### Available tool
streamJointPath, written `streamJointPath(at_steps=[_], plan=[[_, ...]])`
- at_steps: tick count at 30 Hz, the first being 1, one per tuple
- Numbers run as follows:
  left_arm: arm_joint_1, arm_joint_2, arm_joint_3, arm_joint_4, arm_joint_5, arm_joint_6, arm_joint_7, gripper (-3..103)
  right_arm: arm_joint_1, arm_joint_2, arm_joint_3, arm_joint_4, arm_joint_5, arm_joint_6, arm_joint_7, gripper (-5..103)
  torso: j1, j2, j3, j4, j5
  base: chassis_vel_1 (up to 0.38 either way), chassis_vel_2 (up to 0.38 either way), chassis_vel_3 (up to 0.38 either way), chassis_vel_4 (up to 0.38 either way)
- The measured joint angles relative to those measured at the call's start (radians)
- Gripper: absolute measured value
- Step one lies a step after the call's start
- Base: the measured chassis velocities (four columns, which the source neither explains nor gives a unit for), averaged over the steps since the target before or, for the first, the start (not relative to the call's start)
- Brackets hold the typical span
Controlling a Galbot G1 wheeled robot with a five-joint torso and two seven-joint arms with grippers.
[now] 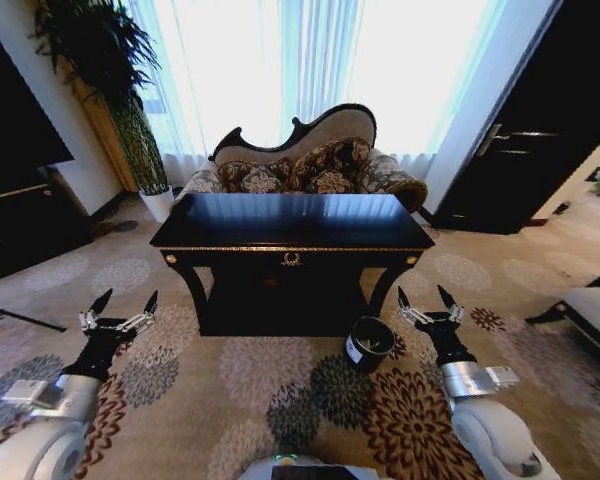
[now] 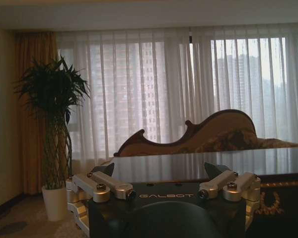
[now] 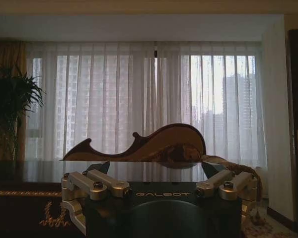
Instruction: Move to the front of the table and place the trash on the table into the trash bin.
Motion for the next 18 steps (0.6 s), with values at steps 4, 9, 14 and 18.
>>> streamJointPath(at_steps=[4,9,14,18], plan=[[0.000,0.000,0.000,0.000,0.000,0.000,0.000,100,0.000,0.000,0.000,0.000,0.000,0.000,0.000,100,0.000,0.000,0.000,0.0000,-0.0006,0.205,-0.228,-0.205,0.231],[0.000,0.000,0.000,0.000,0.000,0.000,0.000,100,0.001,0.000,0.000,0.000,0.000,0.000,0.000,100,0.000,0.000,0.000,0.0000,-0.0001,0.206,-0.229,-0.229,0.240],[0.000,0.000,0.000,0.000,0.000,0.000,0.000,100,0.000,0.000,0.000,0.000,0.000,0.000,0.000,100,0.000,0.000,0.000,0.0000,-0.0003,0.243,-0.264,-0.243,0.270],[0.000,0.000,0.000,0.000,0.000,0.000,0.000,100,0.000,0.000,0.000,0.000,0.000,0.000,0.000,100,0.000,0.000,0.000,0.0000,-0.0002,0.245,-0.262,-0.253,0.249]])
